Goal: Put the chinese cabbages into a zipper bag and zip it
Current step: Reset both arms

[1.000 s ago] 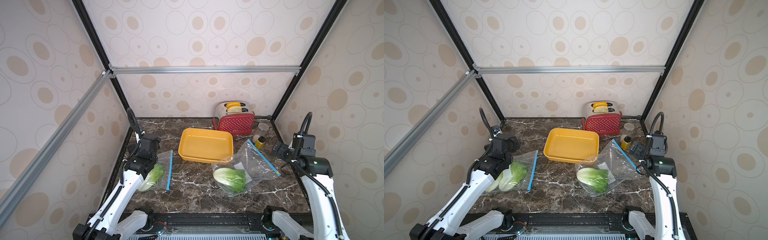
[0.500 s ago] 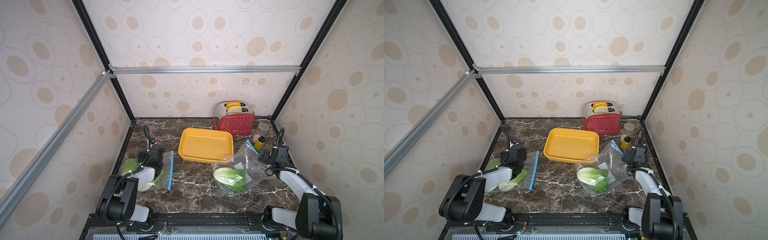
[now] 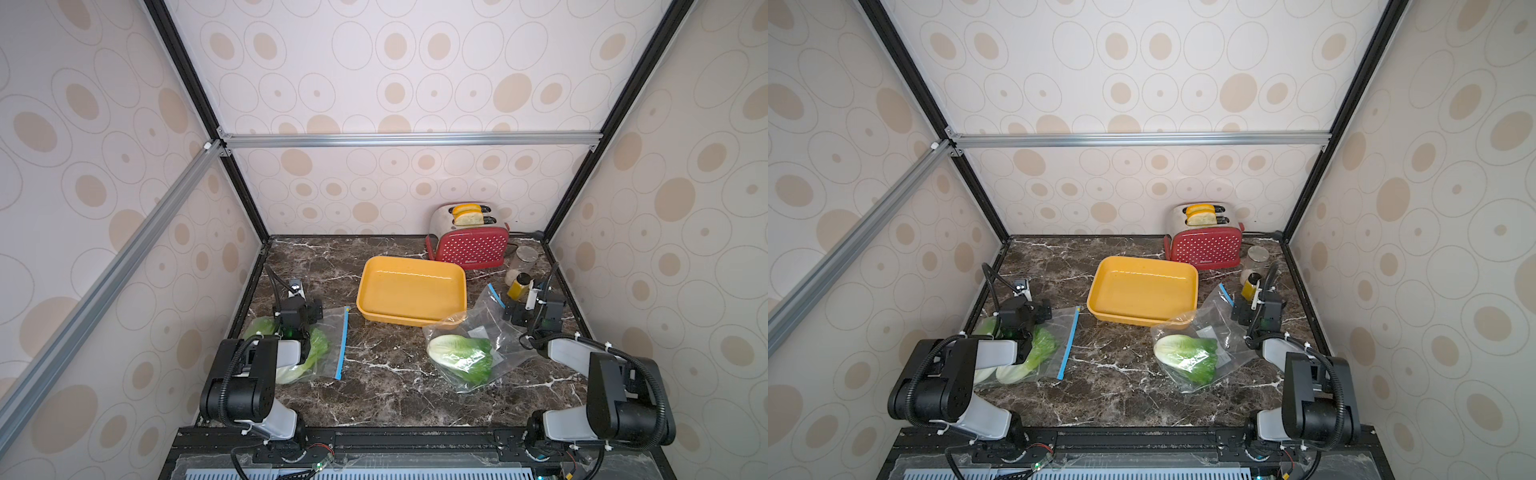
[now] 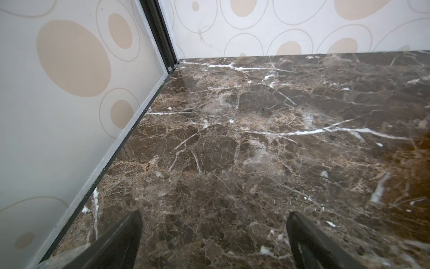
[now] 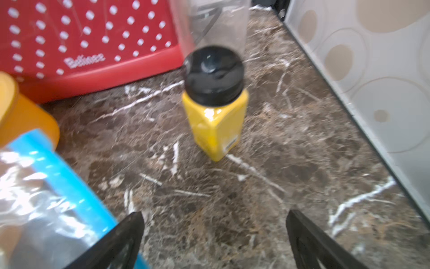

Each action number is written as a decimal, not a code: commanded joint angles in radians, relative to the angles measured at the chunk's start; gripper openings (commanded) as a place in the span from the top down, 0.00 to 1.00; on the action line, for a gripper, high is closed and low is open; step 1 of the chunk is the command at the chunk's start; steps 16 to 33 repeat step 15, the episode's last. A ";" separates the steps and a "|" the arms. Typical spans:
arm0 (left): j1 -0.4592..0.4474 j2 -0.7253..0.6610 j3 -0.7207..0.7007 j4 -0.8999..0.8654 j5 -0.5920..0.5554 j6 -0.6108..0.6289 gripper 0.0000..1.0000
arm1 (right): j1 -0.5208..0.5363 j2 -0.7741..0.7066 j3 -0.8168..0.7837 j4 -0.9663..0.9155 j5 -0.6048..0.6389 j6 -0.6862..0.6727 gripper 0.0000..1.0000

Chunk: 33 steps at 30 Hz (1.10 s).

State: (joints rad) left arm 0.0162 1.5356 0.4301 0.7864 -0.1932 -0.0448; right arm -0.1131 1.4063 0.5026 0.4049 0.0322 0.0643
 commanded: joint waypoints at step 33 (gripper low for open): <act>0.008 0.003 0.002 0.038 0.044 0.008 0.01 | 0.073 0.025 -0.030 0.211 -0.091 -0.025 0.01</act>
